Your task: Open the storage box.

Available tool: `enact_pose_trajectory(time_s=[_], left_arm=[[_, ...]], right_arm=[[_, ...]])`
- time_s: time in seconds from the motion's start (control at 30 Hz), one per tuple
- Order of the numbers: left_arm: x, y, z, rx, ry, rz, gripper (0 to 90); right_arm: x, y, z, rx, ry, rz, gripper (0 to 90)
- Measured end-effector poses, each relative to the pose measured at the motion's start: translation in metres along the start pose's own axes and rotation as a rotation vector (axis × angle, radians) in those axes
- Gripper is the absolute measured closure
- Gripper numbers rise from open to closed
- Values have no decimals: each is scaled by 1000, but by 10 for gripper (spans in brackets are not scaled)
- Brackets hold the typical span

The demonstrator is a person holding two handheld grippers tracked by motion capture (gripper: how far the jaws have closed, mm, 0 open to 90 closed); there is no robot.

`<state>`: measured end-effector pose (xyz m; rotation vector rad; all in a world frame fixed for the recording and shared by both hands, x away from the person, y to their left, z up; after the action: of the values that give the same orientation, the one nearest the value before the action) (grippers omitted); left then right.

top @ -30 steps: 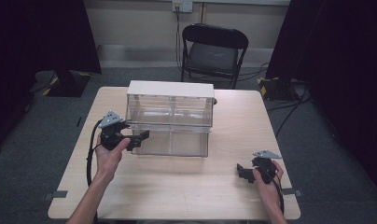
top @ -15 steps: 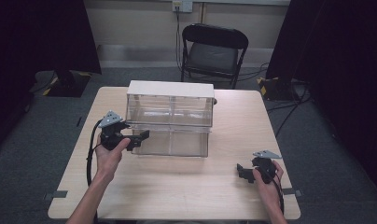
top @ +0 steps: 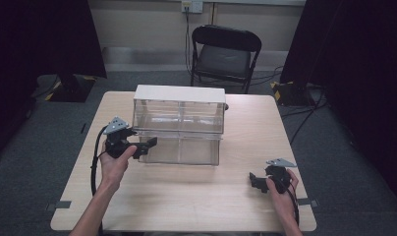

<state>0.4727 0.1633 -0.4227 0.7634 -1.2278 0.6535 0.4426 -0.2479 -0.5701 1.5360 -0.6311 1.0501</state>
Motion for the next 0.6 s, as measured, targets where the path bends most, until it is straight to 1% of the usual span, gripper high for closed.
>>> enact_pose_trajectory(time_s=[0.6], left_arm=[[0, 0, 0, 6, 0, 1, 99]], right_arm=[[0, 0, 0, 0, 0, 0, 36]])
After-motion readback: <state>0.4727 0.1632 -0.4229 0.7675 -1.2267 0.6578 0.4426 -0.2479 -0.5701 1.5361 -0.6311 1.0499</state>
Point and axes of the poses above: each handheld gripper's, and its own axes: y roughly backward along the jaws, x roughly out of its top, z roughly to its right, the point moved 10 cm from there along -y, roughly forward along the jaws, and after that the axes turned 15 degrees about z, right-handed, at the moved point
